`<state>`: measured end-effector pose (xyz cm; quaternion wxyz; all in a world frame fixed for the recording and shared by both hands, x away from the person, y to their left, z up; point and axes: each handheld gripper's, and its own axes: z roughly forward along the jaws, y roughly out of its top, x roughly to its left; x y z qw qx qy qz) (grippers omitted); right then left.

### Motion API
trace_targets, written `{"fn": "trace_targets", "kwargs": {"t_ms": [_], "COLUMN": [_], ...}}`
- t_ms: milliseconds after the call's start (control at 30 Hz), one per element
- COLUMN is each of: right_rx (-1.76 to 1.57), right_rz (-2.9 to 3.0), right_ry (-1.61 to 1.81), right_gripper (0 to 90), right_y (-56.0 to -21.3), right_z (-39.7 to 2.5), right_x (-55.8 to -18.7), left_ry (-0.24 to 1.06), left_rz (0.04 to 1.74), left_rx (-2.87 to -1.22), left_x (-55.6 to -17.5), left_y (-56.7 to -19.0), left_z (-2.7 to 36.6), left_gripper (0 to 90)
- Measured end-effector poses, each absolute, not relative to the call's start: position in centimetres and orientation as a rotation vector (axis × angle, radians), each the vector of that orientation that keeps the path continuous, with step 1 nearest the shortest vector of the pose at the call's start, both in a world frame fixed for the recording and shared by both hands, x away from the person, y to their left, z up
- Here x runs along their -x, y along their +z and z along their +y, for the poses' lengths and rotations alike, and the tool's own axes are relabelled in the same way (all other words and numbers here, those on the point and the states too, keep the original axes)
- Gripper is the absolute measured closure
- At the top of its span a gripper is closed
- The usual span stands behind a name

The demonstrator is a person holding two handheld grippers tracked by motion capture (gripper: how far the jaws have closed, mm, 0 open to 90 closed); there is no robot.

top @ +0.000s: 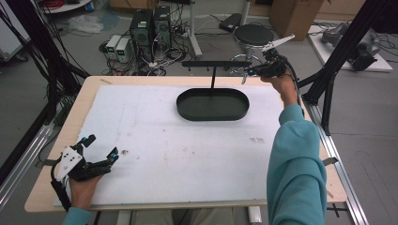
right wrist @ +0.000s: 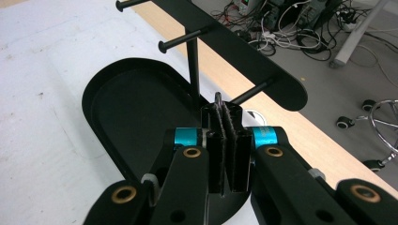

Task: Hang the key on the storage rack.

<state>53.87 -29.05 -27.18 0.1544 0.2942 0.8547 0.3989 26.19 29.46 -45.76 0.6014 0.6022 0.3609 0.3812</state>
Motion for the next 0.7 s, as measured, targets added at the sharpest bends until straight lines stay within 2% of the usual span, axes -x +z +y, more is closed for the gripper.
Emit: {"fn": "trace_targets", "kwargs": {"t_ms": [700], "right_rx": [-0.829], "right_rz": [2.415], "right_ry": [1.140], "right_gripper": [88.8], "right_y": [-27.46], "right_z": [-29.20], "right_x": [-54.40], "left_ry": [0.883], "left_rz": [0.836], "left_rx": [-1.399], "left_x": [-26.18], "left_y": [-45.75], "left_z": [29.47], "left_gripper": [5.4]}}
